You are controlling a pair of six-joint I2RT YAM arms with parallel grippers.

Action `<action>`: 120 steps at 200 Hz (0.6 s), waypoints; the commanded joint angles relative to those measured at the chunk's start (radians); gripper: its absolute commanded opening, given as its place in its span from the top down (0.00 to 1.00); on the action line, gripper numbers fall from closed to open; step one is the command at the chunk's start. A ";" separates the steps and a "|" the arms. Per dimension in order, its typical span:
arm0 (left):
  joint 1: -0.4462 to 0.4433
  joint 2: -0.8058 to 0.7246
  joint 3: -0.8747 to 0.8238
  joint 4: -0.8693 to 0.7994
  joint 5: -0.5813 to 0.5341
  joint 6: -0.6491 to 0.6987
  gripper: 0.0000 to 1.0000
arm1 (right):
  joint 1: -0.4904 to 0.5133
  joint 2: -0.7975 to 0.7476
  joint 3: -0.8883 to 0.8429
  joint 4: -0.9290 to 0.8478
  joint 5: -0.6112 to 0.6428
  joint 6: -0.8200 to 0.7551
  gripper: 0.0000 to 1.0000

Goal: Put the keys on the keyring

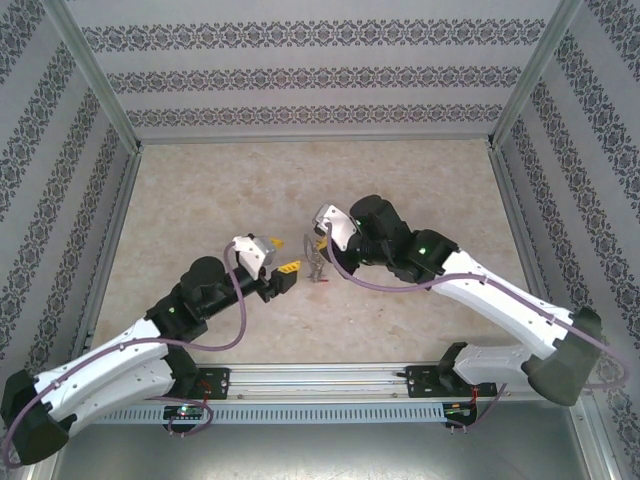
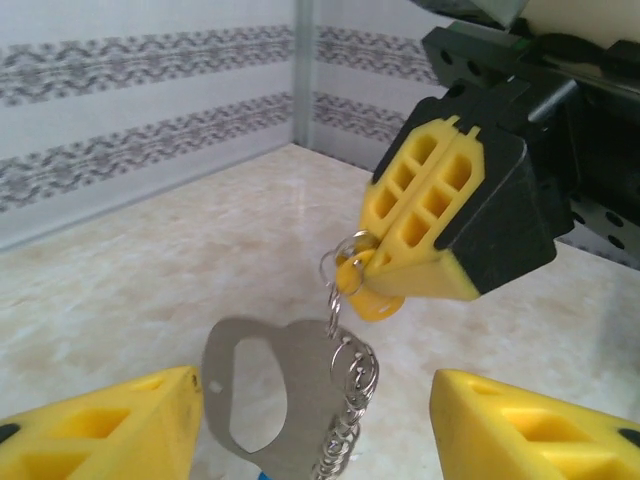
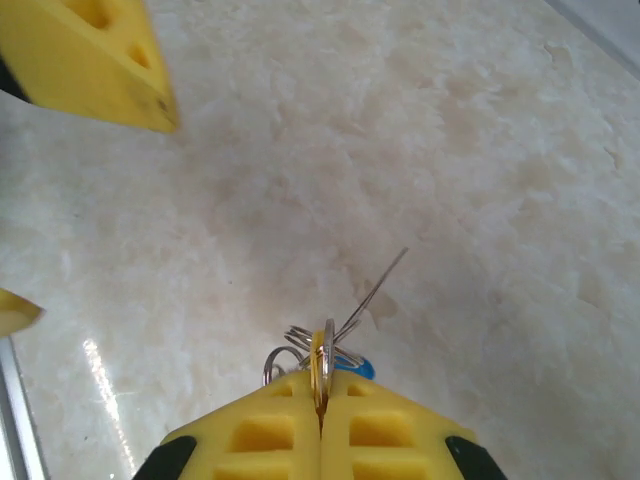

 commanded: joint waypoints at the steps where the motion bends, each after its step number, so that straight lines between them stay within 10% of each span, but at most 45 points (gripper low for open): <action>1: 0.011 -0.069 -0.045 -0.071 -0.136 -0.068 0.32 | -0.002 0.055 0.083 -0.013 0.040 0.030 1.00; 120: 0.011 -0.198 -0.134 -0.082 -0.140 -0.077 0.14 | -0.057 0.314 0.079 0.058 0.098 0.163 1.00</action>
